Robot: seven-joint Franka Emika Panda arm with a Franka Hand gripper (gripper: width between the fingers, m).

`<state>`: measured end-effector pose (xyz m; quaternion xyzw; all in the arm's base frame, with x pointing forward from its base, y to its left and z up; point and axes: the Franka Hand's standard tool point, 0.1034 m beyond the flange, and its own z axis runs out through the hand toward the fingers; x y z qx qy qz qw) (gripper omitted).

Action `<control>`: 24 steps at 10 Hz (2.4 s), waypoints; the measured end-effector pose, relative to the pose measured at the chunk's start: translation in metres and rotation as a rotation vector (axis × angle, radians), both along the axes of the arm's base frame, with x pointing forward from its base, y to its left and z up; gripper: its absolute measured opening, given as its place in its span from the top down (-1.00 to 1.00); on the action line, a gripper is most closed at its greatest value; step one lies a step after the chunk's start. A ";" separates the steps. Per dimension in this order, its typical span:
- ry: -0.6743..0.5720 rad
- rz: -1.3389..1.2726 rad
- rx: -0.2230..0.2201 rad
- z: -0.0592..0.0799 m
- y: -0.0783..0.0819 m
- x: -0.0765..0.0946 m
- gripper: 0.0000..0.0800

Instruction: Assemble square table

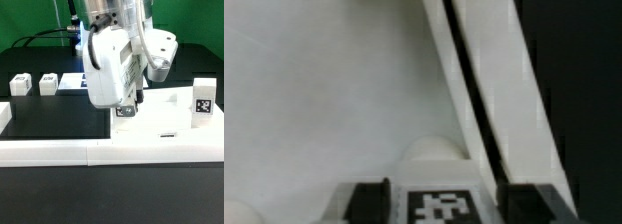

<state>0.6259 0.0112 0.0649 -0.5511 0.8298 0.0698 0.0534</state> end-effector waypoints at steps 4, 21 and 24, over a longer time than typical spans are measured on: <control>-0.065 0.449 -0.033 -0.001 0.014 -0.001 -0.41; -0.078 0.669 -0.097 0.001 -0.007 0.002 0.27; -0.062 0.146 0.006 0.000 -0.008 0.002 0.27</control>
Offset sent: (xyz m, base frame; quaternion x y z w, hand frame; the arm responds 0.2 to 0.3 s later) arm -0.0083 0.0196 0.0044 -0.0210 0.0335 -0.3793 0.9244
